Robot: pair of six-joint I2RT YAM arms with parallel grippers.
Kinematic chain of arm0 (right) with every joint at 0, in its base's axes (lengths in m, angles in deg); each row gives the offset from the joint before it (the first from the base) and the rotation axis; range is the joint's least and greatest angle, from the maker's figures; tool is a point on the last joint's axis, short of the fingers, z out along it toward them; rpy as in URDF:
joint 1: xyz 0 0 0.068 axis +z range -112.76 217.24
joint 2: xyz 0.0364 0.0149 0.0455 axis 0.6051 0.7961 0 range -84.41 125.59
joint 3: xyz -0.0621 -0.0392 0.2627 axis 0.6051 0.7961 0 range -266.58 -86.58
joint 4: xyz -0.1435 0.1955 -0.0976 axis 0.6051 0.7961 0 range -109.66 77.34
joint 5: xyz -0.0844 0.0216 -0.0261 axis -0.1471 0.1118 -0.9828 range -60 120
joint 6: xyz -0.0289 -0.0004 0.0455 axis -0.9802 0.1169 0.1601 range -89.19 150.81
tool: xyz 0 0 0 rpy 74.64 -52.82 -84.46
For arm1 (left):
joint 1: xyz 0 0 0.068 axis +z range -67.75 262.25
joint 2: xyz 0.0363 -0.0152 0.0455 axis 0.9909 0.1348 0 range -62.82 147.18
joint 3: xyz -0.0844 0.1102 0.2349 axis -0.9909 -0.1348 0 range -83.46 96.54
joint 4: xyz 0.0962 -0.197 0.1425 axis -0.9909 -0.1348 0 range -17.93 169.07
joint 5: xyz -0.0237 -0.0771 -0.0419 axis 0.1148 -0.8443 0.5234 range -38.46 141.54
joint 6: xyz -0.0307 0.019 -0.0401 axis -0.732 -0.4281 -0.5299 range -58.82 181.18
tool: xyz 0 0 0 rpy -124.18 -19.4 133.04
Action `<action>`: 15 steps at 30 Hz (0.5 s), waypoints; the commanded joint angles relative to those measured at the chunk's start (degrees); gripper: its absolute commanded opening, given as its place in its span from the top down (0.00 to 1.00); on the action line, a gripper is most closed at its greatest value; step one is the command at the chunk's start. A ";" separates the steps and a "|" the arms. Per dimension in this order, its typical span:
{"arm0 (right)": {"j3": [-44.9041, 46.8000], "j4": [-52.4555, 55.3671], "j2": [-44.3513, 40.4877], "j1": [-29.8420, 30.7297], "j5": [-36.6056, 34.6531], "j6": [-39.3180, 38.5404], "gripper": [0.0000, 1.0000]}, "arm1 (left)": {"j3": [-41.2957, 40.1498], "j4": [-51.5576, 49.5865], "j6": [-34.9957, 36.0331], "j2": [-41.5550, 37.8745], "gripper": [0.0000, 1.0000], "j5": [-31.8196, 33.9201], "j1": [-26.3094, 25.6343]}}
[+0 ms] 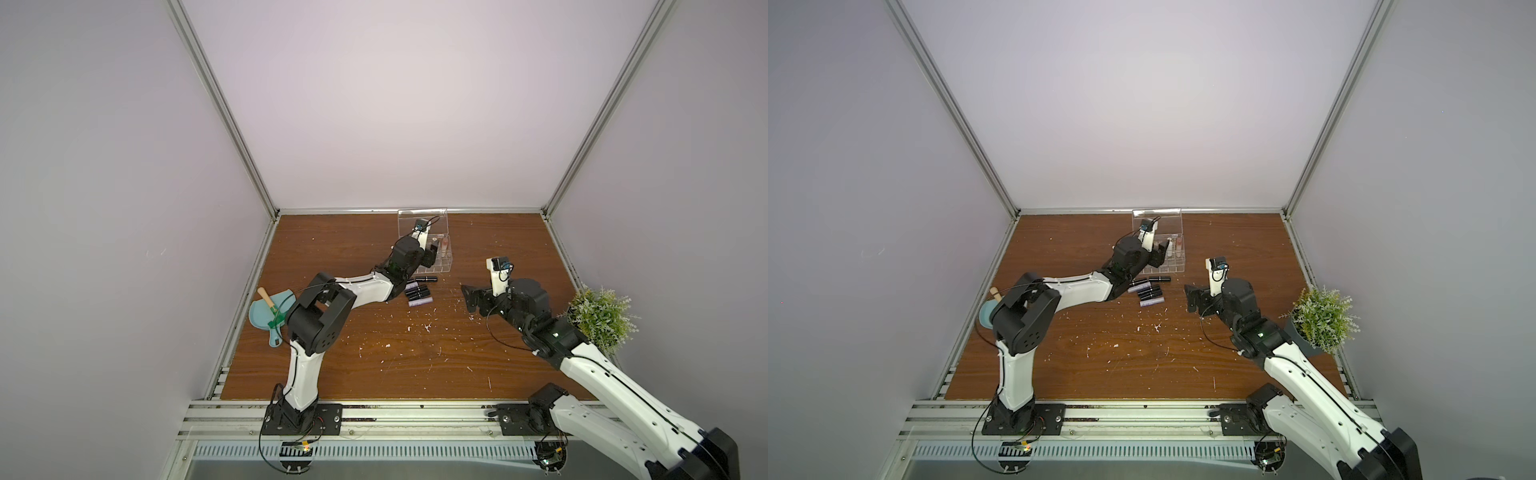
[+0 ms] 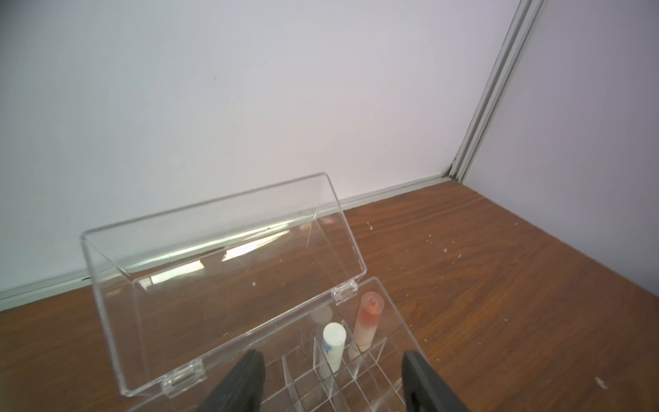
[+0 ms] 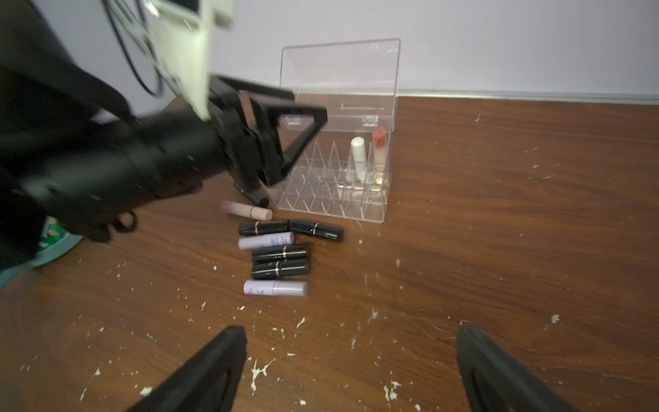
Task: Arrange the lipsticks in the organizer
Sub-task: Pick up the lipstick at the center of the board.
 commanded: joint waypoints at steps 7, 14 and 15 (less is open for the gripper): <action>-8.29 -0.02 19.36 -0.27 20.25 -2.51 0.01 | -8.54 -15.98 -10.25 -14.79 0.30 -10.10 2.34; -10.93 0.01 27.76 -0.13 20.14 -6.22 0.08 | -28.42 -4.47 -15.98 -27.41 0.28 -12.52 2.40; -11.84 0.44 29.28 -0.09 19.81 -6.81 0.10 | -29.84 -3.96 -16.36 -29.01 0.28 -12.05 2.47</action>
